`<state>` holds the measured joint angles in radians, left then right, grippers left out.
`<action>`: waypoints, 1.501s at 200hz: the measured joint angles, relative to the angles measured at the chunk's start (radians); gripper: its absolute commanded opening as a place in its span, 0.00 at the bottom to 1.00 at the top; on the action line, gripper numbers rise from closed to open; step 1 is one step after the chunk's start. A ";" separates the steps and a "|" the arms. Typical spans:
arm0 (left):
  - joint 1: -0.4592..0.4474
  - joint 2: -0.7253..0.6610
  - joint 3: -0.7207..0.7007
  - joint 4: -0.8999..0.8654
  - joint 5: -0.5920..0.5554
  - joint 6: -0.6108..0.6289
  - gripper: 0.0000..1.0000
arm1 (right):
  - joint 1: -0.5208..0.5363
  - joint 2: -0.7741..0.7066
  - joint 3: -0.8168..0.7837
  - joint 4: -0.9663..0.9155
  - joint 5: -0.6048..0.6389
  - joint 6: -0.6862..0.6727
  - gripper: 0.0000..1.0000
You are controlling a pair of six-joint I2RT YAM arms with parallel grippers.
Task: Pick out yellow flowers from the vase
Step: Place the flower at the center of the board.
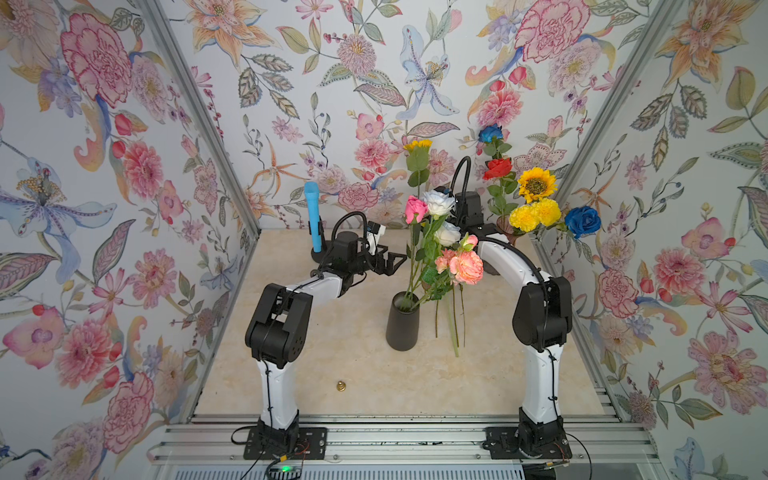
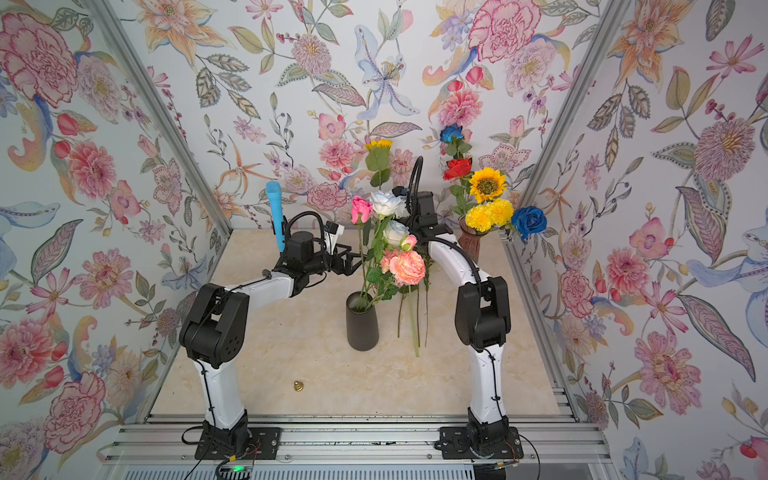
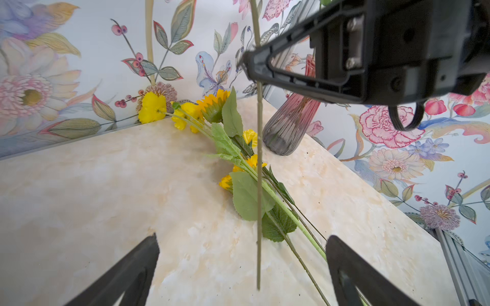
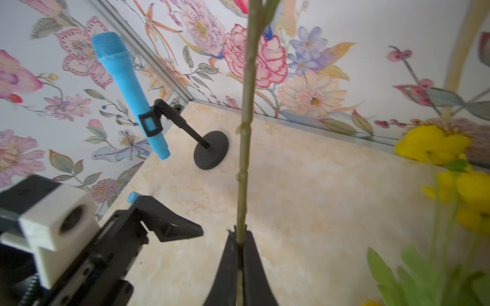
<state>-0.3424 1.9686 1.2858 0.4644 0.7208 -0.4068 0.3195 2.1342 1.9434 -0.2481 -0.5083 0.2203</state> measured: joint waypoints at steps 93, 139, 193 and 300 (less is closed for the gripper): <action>0.046 -0.108 -0.103 0.030 -0.101 -0.004 1.00 | -0.006 -0.169 -0.138 -0.330 0.333 -0.148 0.00; 0.046 -0.108 -0.142 0.031 -0.108 -0.005 1.00 | 0.001 -0.169 -0.238 -0.417 0.383 -0.164 0.00; 0.046 -0.109 -0.161 0.046 -0.108 -0.004 1.00 | 0.001 -0.169 -0.339 -0.447 0.385 -0.161 0.02; 0.046 -0.125 -0.202 0.106 -0.095 -0.001 1.00 | 0.006 -0.139 -0.389 -0.440 0.387 -0.154 0.28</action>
<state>-0.2962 1.8435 1.0840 0.5705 0.6262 -0.4076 0.3260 1.9953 1.5539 -0.6880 -0.1215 0.0662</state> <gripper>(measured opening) 0.996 0.268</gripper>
